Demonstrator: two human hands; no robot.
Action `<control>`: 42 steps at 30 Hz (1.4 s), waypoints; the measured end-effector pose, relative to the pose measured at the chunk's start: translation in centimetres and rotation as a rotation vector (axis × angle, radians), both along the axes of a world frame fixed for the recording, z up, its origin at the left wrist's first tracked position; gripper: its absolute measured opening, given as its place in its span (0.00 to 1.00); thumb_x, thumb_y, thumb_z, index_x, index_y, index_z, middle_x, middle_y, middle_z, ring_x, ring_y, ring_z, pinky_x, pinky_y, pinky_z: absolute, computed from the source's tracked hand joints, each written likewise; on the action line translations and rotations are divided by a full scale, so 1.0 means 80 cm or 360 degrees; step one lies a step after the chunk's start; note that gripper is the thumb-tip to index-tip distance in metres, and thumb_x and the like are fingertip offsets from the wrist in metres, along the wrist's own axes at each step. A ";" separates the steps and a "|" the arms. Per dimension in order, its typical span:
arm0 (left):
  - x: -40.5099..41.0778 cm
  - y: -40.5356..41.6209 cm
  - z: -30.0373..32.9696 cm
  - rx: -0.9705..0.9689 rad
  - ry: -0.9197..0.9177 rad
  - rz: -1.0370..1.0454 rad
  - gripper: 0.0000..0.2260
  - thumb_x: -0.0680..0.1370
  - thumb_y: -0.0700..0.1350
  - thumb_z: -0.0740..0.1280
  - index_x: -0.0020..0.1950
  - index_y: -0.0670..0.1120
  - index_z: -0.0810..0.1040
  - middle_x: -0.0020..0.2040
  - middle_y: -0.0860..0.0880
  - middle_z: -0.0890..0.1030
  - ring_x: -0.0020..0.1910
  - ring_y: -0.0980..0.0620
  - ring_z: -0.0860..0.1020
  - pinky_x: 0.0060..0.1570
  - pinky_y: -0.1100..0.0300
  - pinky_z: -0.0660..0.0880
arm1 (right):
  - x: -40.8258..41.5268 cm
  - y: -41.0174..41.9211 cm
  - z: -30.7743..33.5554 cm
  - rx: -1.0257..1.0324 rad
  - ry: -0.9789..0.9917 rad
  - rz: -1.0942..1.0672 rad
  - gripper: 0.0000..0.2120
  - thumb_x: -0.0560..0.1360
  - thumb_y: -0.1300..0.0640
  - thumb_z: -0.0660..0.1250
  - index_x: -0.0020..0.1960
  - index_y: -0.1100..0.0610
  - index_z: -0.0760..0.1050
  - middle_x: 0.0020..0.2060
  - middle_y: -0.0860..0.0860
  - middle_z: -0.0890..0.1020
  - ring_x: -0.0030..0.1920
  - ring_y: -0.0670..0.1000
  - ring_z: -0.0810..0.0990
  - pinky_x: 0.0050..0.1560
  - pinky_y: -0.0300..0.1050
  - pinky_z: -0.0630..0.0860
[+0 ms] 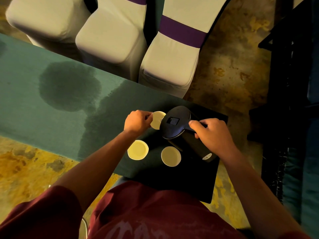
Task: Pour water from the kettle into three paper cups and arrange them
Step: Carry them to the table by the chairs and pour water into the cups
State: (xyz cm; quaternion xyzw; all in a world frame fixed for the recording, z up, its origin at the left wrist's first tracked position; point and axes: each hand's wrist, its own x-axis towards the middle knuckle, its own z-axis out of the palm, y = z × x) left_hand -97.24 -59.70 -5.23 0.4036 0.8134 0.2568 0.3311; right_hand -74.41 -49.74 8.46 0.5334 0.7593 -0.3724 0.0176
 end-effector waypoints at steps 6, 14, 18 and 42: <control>-0.001 0.002 -0.002 0.0010 0.0009 -0.0015 0.12 0.81 0.51 0.63 0.58 0.52 0.83 0.31 0.56 0.80 0.29 0.62 0.79 0.34 0.58 0.81 | 0.002 -0.002 -0.001 0.0033 -0.0003 0.0007 0.28 0.67 0.33 0.58 0.31 0.58 0.78 0.29 0.54 0.82 0.31 0.49 0.78 0.31 0.46 0.67; 0.000 0.002 -0.004 0.0021 0.0007 -0.0015 0.11 0.81 0.50 0.63 0.58 0.52 0.83 0.31 0.58 0.79 0.29 0.65 0.79 0.30 0.64 0.75 | 0.005 -0.004 0.001 0.0013 0.0010 -0.0020 0.30 0.67 0.33 0.58 0.33 0.60 0.79 0.29 0.58 0.81 0.25 0.47 0.74 0.29 0.46 0.65; 0.000 0.001 -0.005 0.0021 0.0009 -0.0001 0.11 0.81 0.50 0.63 0.58 0.52 0.83 0.31 0.58 0.79 0.29 0.65 0.79 0.30 0.65 0.74 | 0.007 -0.004 0.000 0.0006 0.0012 -0.0026 0.30 0.67 0.33 0.58 0.34 0.60 0.79 0.31 0.58 0.83 0.32 0.54 0.79 0.32 0.50 0.69; -0.011 -0.023 0.000 0.0054 0.0132 0.0051 0.17 0.82 0.56 0.58 0.58 0.49 0.81 0.38 0.52 0.81 0.36 0.53 0.80 0.34 0.61 0.72 | 0.069 -0.029 -0.005 0.0000 0.0642 -0.0482 0.18 0.70 0.40 0.63 0.28 0.51 0.77 0.18 0.44 0.73 0.22 0.43 0.71 0.30 0.43 0.65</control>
